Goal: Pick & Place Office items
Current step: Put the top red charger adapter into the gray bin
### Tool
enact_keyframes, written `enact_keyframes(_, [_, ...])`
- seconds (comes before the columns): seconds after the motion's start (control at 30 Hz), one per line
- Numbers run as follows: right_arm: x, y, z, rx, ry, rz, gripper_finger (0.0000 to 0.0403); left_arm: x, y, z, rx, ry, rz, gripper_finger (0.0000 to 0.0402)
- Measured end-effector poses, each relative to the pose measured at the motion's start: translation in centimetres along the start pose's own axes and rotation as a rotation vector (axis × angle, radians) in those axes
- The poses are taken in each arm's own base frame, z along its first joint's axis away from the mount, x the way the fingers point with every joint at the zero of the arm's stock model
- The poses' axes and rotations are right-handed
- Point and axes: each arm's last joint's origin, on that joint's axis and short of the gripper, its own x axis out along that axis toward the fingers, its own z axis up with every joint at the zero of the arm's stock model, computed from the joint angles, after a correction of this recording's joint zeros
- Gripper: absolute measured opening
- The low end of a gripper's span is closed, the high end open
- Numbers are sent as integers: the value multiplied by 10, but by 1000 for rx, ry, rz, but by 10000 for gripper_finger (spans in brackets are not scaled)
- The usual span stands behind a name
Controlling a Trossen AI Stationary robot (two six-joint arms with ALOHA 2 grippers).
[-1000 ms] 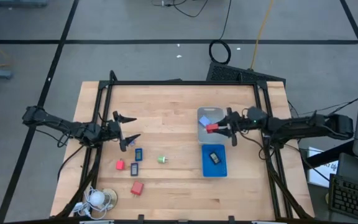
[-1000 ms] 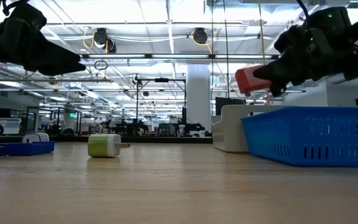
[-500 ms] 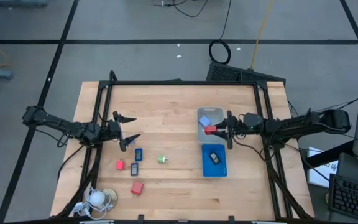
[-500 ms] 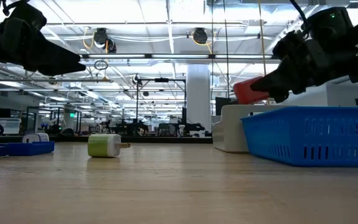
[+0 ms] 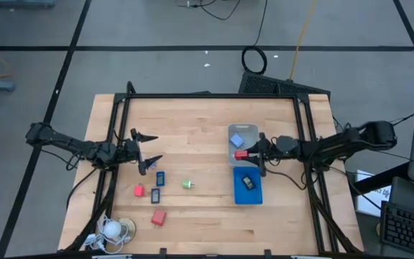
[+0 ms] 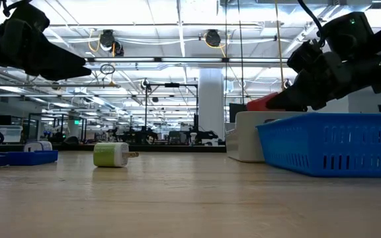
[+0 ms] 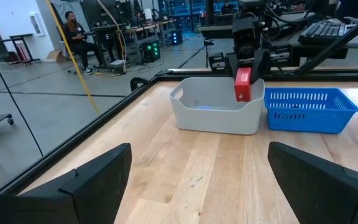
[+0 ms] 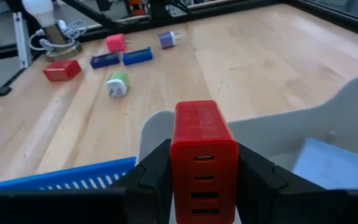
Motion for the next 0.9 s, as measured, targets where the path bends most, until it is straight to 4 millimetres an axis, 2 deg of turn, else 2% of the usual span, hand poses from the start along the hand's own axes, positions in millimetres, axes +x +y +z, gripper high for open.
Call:
enact_keyframes(0.4, [4, -1, -4, -7, 13, -1, 117, 0, 0, 0, 0, 0, 0, 361])
enact_keyframes(0.63, [6, -1, -6, -6, 20, -2, 132, 0, 0, 0, 0, -1, 0, 361])
enact_keyframes(0.9, [6, -1, -6, -6, 21, -2, 129, 0, 0, 0, 0, -1, -1, 361])
